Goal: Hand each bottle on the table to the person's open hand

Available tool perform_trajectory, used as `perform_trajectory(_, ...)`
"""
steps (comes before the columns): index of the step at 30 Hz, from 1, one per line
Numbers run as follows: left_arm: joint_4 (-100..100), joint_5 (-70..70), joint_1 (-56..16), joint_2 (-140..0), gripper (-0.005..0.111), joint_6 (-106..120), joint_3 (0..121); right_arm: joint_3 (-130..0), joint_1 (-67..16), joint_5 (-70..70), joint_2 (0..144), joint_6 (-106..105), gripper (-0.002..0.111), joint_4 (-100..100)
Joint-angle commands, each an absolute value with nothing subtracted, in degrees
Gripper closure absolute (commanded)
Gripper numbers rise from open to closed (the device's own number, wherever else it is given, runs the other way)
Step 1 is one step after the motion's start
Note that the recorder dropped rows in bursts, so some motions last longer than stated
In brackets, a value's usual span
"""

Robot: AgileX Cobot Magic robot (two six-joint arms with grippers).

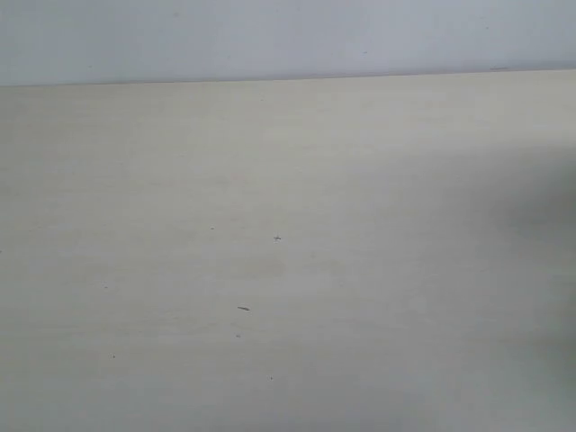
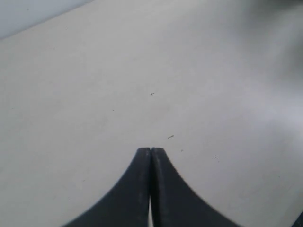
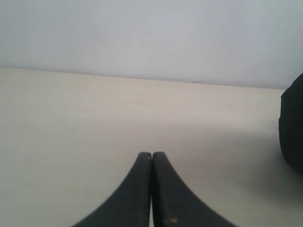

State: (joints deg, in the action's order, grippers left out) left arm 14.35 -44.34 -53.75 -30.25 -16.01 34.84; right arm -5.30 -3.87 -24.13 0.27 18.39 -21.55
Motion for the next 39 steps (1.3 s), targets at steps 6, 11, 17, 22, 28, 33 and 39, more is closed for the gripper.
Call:
perform_trajectory(6,14.3,-45.8,-53.6,-25.3,0.107,-16.6,34.6,-5.0,-3.7,-23.9,0.0,18.3,0.108,-21.3)
perform_trajectory(11,14.3,-45.8,-53.6,-25.3,0.107,-16.6,34.6,-5.0,-3.7,-23.9,0.0,18.3,0.108,-21.3)
perform_trajectory(17,14.0,-46.4,-48.5,-19.3,0.107,-18.0,34.3,-5.0,-3.7,-23.9,0.0,18.3,0.108,-21.3)
perform_trajectory(22,14.8,-38.4,-35.1,-6.3,0.107,-18.5,24.7,-5.0,-3.7,-23.9,0.0,18.3,0.108,-21.3)
perform_trajectory(28,14.8,-8.6,-19.1,0.0,0.107,-20.0,5.6,-5.0,-3.7,-23.9,0.0,18.3,0.108,-21.3)
perform_trajectory(33,14.6,-0.8,-11.8,0.0,0.107,-22.5,0.0,-5.0,-3.7,-23.9,0.0,18.3,0.108,-21.4)
perform_trajectory(39,14.6,-0.8,-5.7,0.0,0.107,-23.3,0.0,-5.0,-3.7,-23.9,0.0,18.3,0.108,-21.4)
